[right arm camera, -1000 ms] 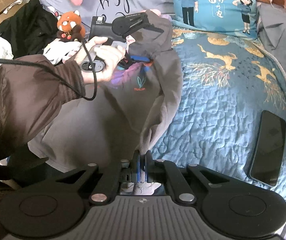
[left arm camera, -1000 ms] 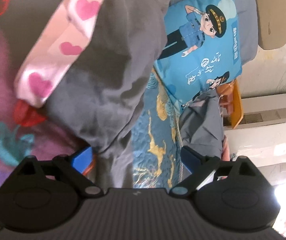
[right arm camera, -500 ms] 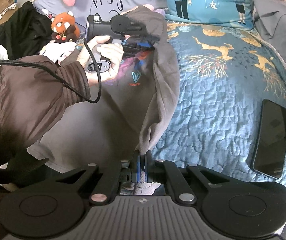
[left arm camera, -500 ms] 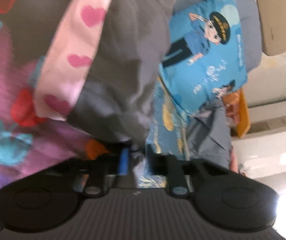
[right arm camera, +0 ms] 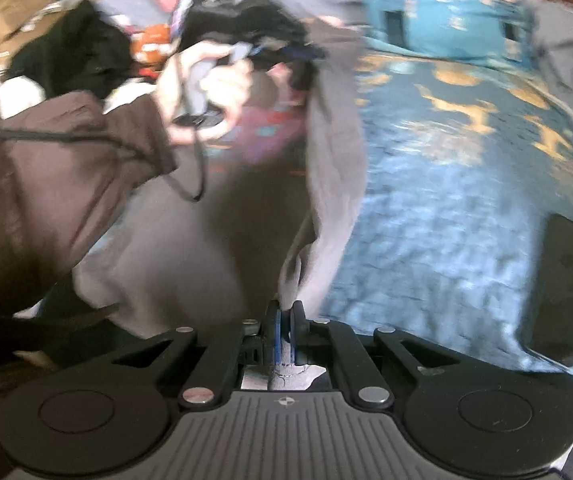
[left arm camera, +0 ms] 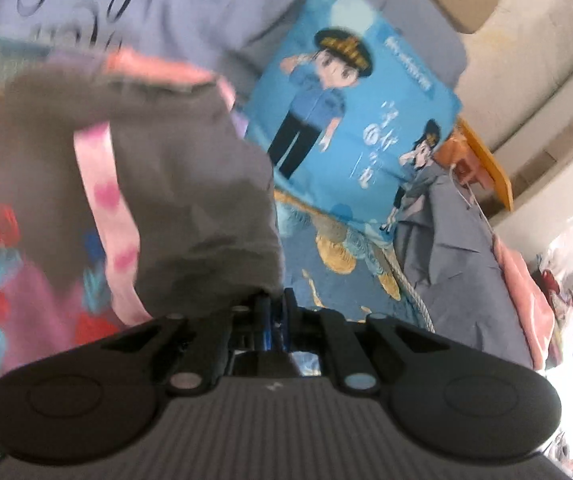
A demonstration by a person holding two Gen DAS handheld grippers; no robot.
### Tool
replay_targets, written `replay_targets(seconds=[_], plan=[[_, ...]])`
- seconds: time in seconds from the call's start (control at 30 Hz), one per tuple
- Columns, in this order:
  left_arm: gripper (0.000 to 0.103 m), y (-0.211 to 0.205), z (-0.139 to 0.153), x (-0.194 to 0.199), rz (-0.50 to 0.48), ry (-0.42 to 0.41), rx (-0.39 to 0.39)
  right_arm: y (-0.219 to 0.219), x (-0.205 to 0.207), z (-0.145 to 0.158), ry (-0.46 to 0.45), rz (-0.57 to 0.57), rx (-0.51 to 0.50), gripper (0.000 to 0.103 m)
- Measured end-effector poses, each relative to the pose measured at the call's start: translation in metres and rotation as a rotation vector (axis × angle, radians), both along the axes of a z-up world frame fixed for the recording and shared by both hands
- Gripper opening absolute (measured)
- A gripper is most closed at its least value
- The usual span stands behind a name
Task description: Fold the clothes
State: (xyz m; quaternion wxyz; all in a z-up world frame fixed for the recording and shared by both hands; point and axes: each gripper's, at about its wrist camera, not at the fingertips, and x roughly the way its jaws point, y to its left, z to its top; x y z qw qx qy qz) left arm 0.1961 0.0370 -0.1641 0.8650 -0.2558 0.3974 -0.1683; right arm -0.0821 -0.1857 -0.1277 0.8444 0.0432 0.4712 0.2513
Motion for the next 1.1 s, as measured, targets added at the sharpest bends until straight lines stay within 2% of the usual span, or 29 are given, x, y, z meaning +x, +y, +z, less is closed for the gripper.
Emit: replay_targets(seconds=[0.1, 0.2, 0.4, 0.6, 0.7, 0.77, 0.8, 0.83, 0.9, 0.97, 1.03, 1.1], plan=[[0.006, 0.019, 0.022, 0.0, 0.034, -0.036, 0.043, 0.019, 0.005, -0.003, 0.014, 0.098, 0.044, 0.004], [0.006, 0.036, 0.03, 0.0, 0.063, -0.048, 0.128, 0.042, 0.019, -0.02, 0.078, 0.168, 0.095, 0.004], [0.006, 0.057, 0.002, -0.001, 0.081, 0.022, 0.304, 0.091, 0.045, -0.068, 0.236, 0.283, 0.134, 0.004], [0.007, 0.052, -0.023, 0.001, 0.056, 0.037, 0.421, 0.107, 0.06, -0.107, 0.356, 0.277, 0.199, 0.005], [0.01, 0.047, -0.031, 0.002, 0.044, 0.049, 0.46, 0.109, 0.061, -0.127, 0.435, 0.274, 0.213, 0.011], [0.013, 0.045, -0.036, 0.003, 0.04, 0.06, 0.48, 0.11, 0.06, -0.135, 0.475, 0.272, 0.227, 0.027], [0.015, 0.047, -0.035, 0.001, 0.042, 0.061, 0.468, 0.11, 0.058, -0.133, 0.479, 0.279, 0.239, 0.032], [0.026, 0.049, -0.034, -0.001, 0.044, 0.061, 0.456, 0.109, 0.055, -0.131, 0.483, 0.286, 0.252, 0.038], [0.04, 0.055, -0.026, -0.007, 0.035, 0.039, 0.424, 0.105, 0.051, -0.125, 0.48, 0.294, 0.278, 0.038], [0.045, 0.06, -0.015, -0.016, 0.005, 0.008, 0.432, 0.091, 0.046, -0.11, 0.434, 0.274, 0.3, 0.041], [0.059, 0.066, -0.004, -0.028, -0.026, -0.022, 0.445, 0.072, 0.041, -0.093, 0.374, 0.219, 0.279, 0.043], [0.068, 0.073, 0.006, -0.041, -0.053, -0.048, 0.457, 0.049, 0.036, -0.08, 0.307, 0.148, 0.206, 0.047]])
